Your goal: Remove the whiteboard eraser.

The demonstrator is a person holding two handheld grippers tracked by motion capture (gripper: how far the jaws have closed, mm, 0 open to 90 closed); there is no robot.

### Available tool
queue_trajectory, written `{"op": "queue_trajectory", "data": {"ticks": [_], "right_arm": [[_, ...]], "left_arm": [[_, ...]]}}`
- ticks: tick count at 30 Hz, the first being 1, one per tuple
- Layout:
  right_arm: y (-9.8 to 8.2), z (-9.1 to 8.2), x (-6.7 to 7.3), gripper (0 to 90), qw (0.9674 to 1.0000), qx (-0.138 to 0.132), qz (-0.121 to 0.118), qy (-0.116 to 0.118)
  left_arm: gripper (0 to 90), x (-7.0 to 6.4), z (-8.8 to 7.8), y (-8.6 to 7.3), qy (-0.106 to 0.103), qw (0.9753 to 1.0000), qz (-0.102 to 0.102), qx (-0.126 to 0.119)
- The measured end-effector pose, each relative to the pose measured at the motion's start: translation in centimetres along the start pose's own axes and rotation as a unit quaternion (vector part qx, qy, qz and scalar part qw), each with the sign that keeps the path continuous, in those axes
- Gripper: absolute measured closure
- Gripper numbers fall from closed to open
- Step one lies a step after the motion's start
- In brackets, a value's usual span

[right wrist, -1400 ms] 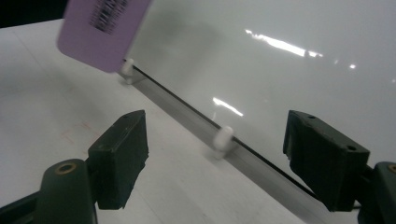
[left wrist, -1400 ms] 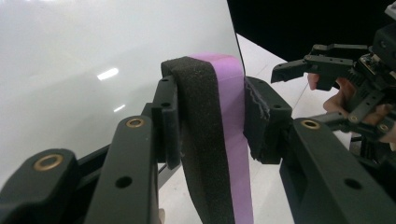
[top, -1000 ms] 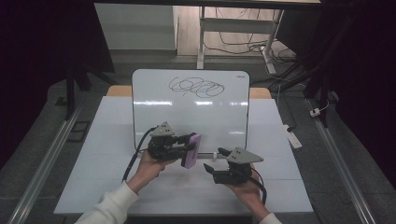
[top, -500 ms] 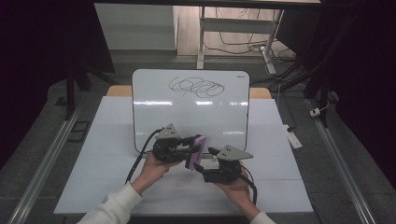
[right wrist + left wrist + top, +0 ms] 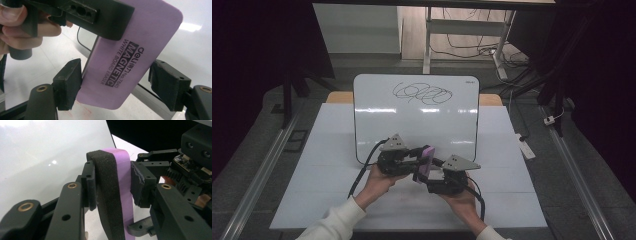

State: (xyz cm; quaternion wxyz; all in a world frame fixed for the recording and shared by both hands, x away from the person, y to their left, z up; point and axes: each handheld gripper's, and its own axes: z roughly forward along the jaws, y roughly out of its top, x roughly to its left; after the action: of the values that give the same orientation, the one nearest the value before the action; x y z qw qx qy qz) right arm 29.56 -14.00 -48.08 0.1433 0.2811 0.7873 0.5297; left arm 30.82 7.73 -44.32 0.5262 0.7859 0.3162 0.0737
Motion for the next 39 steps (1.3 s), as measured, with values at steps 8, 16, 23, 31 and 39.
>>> {"op": "queue_trajectory", "data": {"ticks": [8,16,23,31,39], "right_arm": [[0.0,0.0,-0.1,29.3,0.9999,0.001,0.012,0.0],[-0.1,-0.1,-0.2,33.1,0.9999,-0.002,0.014,-0.001],[0.0,-0.4,-0.2,36.2,0.9999,0.0,0.002,-0.016],[0.1,-0.9,-0.2,37.8,0.9994,-0.005,-0.017,-0.03],[0.1,-1.6,-0.7,38.1,0.9992,-0.017,-0.019,-0.032]], "left_arm": [[59.7,-0.5,0.1,-0.1,0.009,0.9999,0.006,0.001],[60.4,-0.7,-0.1,-0.2,0.008,0.9998,0.009,-0.013],[60.5,-0.3,-0.1,-0.3,-0.002,0.9999,-0.002,-0.011],[37.7,0.0,-0.7,-0.2,-0.021,0.9995,-0.01,-0.023],[27.5,0.7,-3.5,-1.1,-0.011,0.9999,0.0,-0.005]]}}
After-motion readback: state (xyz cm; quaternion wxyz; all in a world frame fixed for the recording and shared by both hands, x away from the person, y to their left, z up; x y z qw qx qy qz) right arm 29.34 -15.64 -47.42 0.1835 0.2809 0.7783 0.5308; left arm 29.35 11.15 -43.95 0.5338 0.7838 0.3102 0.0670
